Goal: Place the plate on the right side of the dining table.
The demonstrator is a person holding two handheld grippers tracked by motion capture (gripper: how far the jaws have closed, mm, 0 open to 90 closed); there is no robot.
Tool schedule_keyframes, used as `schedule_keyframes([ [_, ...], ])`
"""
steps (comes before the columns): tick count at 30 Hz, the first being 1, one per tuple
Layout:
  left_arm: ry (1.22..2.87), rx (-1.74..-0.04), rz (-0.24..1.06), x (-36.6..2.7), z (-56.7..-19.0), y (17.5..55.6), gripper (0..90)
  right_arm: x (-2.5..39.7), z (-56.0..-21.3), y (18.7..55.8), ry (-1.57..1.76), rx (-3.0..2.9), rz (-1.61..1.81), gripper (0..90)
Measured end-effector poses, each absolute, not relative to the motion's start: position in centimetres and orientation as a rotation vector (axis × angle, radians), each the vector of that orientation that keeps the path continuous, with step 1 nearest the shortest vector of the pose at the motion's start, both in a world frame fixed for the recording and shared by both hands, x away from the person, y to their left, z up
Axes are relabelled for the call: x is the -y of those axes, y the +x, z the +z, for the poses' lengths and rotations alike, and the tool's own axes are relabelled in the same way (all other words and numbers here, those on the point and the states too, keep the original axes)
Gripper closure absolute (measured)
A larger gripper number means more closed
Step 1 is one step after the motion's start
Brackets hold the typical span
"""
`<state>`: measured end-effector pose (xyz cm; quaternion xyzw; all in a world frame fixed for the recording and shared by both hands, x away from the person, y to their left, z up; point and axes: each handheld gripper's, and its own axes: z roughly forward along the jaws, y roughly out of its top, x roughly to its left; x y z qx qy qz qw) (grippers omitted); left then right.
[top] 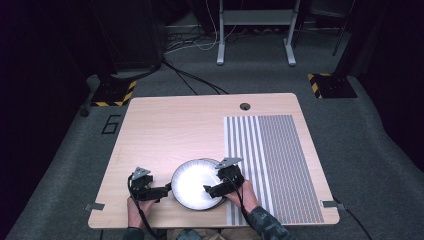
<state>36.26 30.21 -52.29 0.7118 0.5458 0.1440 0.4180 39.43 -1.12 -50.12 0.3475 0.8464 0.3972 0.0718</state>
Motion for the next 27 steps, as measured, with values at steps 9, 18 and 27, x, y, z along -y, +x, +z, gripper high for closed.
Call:
schedule_keyframes([
  [9, 1.786, -1.367, 0.394, -30.3, -49.7, 35.9, 2.1, 0.8, -50.2, 39.3, 1.037, -2.541, 1.165, 7.7],
  [18, 1.754, -1.330, 0.376, -29.7, -48.2, 35.5, 5.2, 0.8, -50.3, 39.4, 1.049, -2.544, 1.183, 8.5],
  [27, 1.807, -1.282, 0.310, -27.6, -48.5, 35.6, 23.4, 1.2, -50.3, 39.6, 1.066, -2.530, 1.196, 16.4],
])
